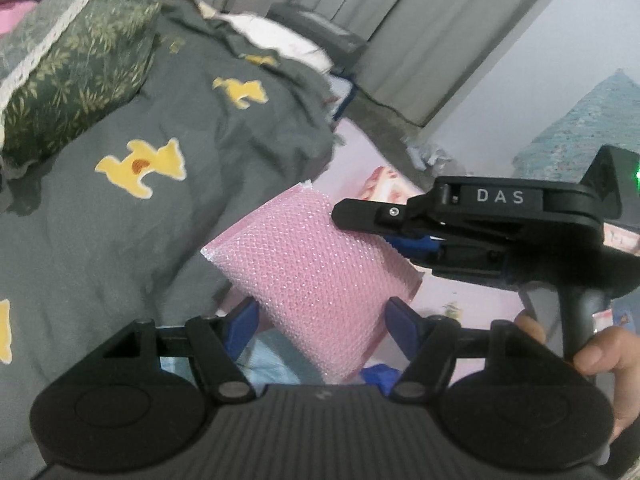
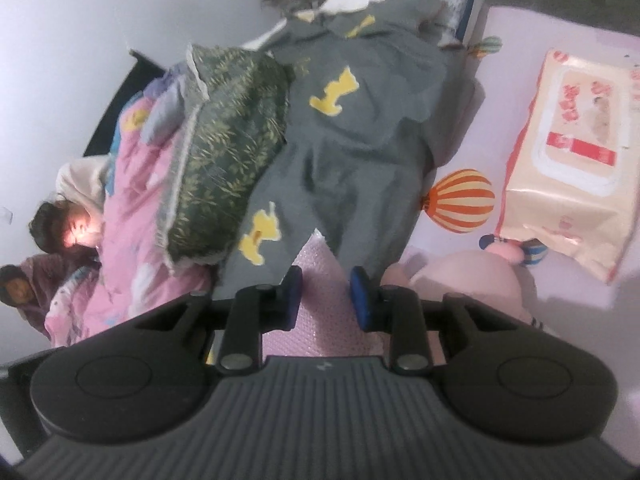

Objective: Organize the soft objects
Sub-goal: 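Grasp the pink mesh pad with the right tool, then carry the pink mesh pad into the cardboard box and open the right tool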

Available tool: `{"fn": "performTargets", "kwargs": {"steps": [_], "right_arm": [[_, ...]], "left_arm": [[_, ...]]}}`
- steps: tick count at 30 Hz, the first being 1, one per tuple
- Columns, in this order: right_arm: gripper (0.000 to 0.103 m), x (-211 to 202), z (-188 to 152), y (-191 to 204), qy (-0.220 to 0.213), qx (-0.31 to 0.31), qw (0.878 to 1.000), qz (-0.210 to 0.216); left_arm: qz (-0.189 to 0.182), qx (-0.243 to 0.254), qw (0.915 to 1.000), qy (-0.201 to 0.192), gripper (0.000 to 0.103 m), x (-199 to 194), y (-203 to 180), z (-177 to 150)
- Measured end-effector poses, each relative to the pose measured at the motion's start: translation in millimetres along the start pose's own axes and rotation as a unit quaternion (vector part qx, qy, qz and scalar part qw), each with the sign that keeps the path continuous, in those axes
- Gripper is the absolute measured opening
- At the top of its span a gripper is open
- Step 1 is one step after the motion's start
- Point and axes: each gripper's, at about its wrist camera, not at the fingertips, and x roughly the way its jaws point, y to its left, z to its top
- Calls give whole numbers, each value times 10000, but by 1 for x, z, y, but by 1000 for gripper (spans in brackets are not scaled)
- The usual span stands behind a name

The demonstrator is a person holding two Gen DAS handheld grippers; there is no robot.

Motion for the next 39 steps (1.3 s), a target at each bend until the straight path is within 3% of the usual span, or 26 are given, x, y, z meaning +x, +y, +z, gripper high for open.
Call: {"fn": "performTargets", "kwargs": {"steps": [8, 16, 25, 31, 39], "right_arm": [[25, -76, -44, 17, -551, 156, 9984, 12], [25, -141, -119, 18, -1058, 492, 9932, -43], [25, -212, -203, -2, -1594, 953, 9824, -179], [25, -266, -245, -34, -1936, 1264, 9727, -198], [25, -340, -301, -98, -2536, 1882, 9473, -543]], "left_arm": [[-294, 410, 9987, -100, 70, -48, -33, -27], [-591, 984, 9933, -105, 70, -92, -64, -78], [-836, 1585, 9838, 74, 70, -112, -111, -137], [-1107, 2085, 9714, 233, 70, -110, -156, -165], [-1652, 2732, 9432, 918, 70, -71, -239, -204]]}}
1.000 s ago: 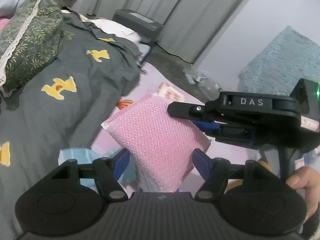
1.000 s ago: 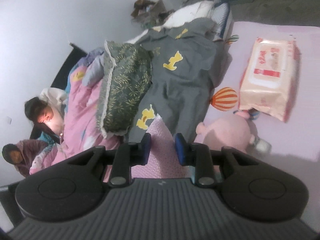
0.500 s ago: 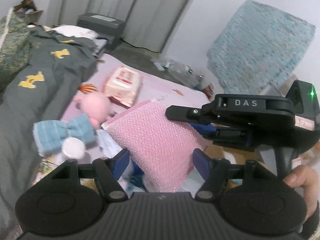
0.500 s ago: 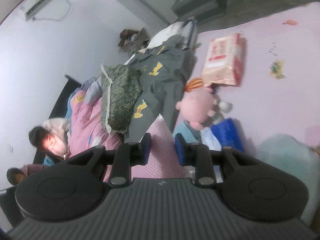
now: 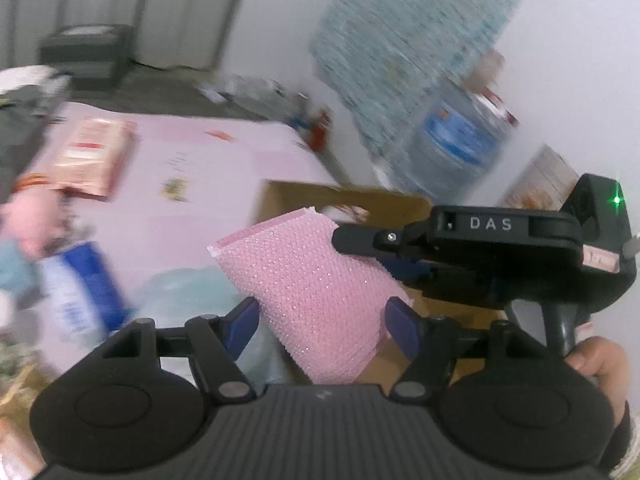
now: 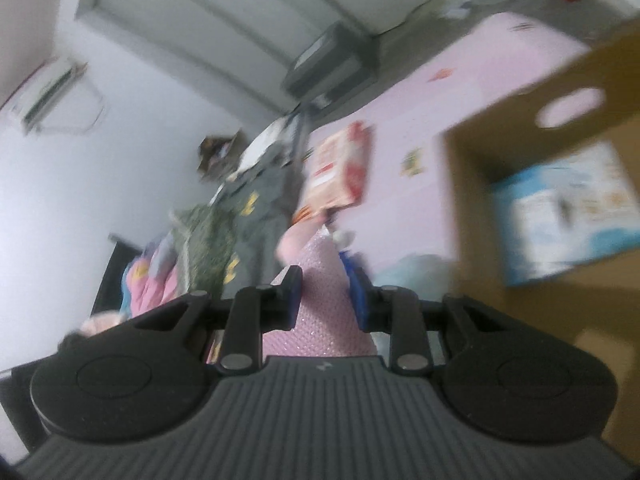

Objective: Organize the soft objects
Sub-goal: 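Carry the pink mesh pad into the cardboard box and open the right tool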

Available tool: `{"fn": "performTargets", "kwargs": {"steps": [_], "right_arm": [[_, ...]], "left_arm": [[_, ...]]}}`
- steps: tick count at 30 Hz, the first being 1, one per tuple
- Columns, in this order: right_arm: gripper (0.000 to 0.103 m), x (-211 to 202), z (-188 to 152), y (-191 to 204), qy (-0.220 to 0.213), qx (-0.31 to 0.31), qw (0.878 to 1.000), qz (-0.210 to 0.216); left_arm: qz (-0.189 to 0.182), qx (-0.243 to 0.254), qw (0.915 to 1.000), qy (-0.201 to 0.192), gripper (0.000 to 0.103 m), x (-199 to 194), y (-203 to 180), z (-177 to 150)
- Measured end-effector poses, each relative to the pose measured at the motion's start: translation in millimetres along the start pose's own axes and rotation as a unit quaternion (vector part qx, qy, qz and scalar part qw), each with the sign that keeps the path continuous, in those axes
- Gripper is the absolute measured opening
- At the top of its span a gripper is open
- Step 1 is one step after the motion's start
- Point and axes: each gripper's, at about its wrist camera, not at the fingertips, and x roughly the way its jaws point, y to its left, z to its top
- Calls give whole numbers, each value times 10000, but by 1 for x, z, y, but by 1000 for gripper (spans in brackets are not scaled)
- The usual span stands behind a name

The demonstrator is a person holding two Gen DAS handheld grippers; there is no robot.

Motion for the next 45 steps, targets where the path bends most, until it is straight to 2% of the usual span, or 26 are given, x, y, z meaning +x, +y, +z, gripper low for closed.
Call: {"fn": "performTargets", "kwargs": {"steps": [5, 13, 17, 19, 22, 24, 29, 34, 39, 45], "right_arm": [[25, -40, 12, -64, -372, 489, 9974, -387], [25, -57, 48, -143, -799, 952, 9884, -870], [25, -53, 70, -165, -982, 896, 9844, -1156], [26, -50, 80, -171, -1059, 677, 9809, -1487], [26, -45, 87, -176, -1144, 349, 9709, -2075], [26, -43, 88, -179, -1176, 218, 9673, -2235], [26, -47, 83, -181, -1178, 81, 9671, -2252], [26, -59, 76, -173, -1165, 170, 9715, -2059], [27, -74, 66, -153, -1236, 149, 9768, -1741], [29, -92, 44, -120, -1305, -43, 9835, -1249]], "left_arm": [[-363, 410, 9973, 491, 70, 64, -40, 11], [-469, 829, 9906, 982, 70, 152, -86, 42], [-466, 920, 9890, 1058, 71, 192, -97, 59], [-417, 928, 9885, 1116, 75, 213, -99, 63], [-145, 962, 9862, 1341, 76, 242, -100, 62], [-23, 943, 9851, 1439, 76, 254, -98, 60], [-1, 832, 9861, 1436, 76, 249, -89, 57], [90, 955, 9890, 1129, 76, 212, -84, 65], [282, 1049, 9918, 675, 81, 150, -67, 70], [582, 905, 9941, 103, 86, 68, -29, 52]]}}
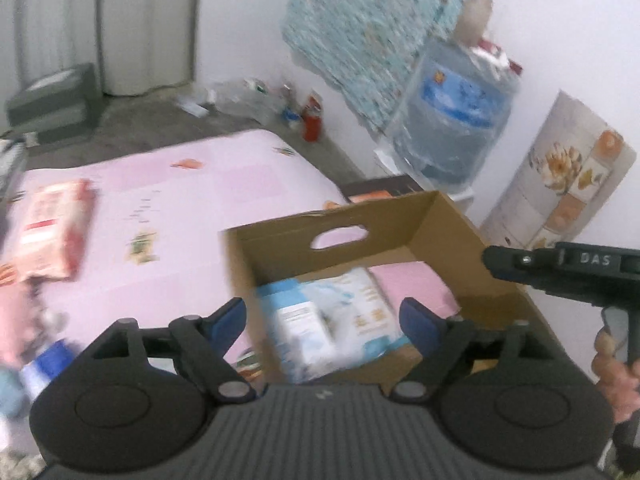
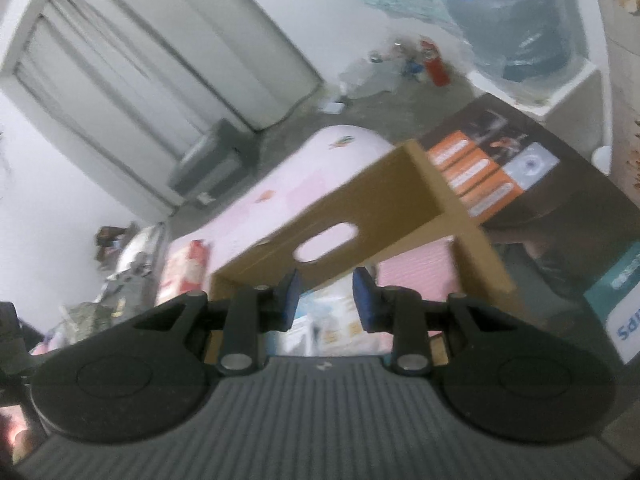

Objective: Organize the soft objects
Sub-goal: 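Carry the pink mesh pad into the cardboard box and open the right tool, then reach the right tool to the blue-and-white wipes pack and close on it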

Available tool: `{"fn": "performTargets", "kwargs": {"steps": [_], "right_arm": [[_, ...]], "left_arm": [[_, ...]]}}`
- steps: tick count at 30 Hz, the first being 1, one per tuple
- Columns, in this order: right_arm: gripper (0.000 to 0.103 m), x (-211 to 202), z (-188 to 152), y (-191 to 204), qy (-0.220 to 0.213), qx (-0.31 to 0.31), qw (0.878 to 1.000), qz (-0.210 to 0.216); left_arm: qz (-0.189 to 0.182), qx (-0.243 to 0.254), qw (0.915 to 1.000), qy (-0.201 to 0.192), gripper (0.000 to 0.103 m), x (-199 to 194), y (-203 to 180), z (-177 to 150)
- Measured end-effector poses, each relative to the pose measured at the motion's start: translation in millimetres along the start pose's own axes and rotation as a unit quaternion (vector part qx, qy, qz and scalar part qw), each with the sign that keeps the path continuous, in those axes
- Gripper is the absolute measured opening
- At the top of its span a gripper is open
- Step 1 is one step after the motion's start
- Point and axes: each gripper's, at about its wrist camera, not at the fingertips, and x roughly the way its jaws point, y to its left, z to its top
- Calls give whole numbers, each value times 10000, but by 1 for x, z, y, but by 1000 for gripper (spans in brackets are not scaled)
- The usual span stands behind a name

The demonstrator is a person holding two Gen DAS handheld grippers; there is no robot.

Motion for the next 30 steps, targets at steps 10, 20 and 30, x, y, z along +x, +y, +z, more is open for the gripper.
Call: {"fn": "performTargets", "kwargs": {"steps": [10, 20, 30], "right_arm": [[33, -9, -37, 68, 533, -112, 9940, 944], [35, 35, -86, 180, 1427, -545, 9705, 1867], [40, 101, -134, 270, 2324, -1151, 9479, 1849]], "left_arm": [[430, -513, 9952, -714, 89, -104, 67, -70], [1460, -757, 9799, -1131, 89, -164, 133, -148], [1341, -1136, 9787, -1058, 88, -154, 177, -179]]}}
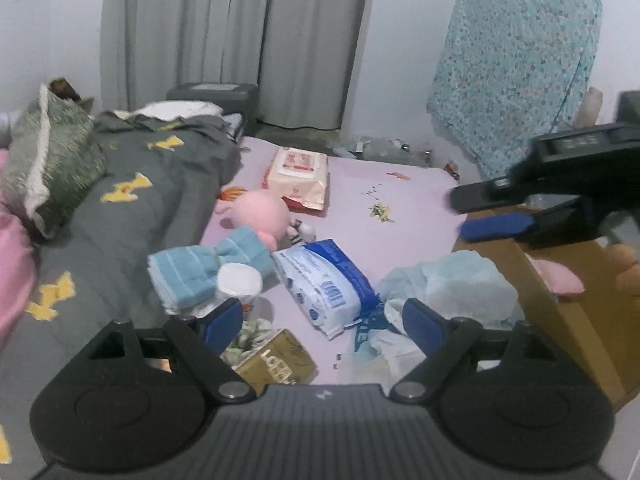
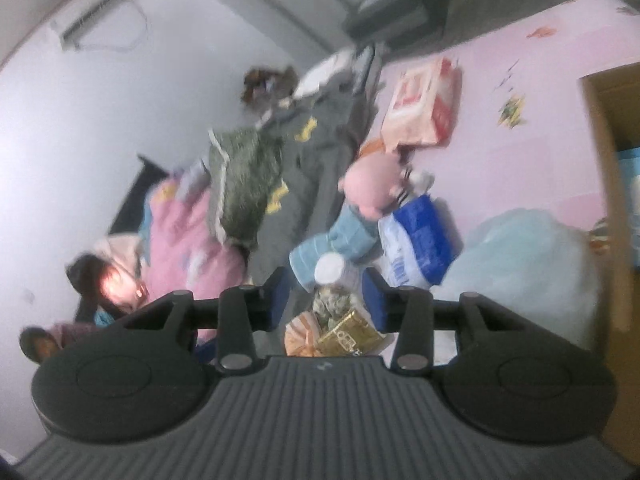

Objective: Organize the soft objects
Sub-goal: 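Reach the right tool to the blue-and-white wipes pack and close on it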

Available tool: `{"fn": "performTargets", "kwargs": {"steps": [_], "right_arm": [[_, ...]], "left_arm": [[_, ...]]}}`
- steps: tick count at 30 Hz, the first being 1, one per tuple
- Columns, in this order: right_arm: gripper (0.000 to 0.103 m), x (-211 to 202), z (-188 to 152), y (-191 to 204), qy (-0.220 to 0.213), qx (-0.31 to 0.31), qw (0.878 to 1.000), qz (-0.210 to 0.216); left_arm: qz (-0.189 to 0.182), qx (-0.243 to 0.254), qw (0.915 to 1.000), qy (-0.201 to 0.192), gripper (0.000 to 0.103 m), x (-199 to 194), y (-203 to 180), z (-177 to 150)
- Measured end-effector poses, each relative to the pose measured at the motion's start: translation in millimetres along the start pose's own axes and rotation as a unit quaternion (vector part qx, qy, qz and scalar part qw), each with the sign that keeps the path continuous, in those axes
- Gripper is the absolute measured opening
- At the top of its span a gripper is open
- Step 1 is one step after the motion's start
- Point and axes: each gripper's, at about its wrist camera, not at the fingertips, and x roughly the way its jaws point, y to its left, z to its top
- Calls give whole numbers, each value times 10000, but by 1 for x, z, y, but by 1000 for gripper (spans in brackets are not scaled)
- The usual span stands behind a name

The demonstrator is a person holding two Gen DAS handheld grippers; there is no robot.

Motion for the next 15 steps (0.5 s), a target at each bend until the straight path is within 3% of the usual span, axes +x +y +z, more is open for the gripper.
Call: {"fn": "performTargets", "kwargs": {"steps": [9, 15], "right_arm": [[42, 92, 51, -13, 854, 202, 9944, -582], [47, 150, 78, -47, 1273, 309, 9868, -955]], "left_arm": [[-340, -364, 9973, 547, 69, 77, 1, 15], [-477, -676, 9881, 1293, 68, 139, 7, 22]]}}
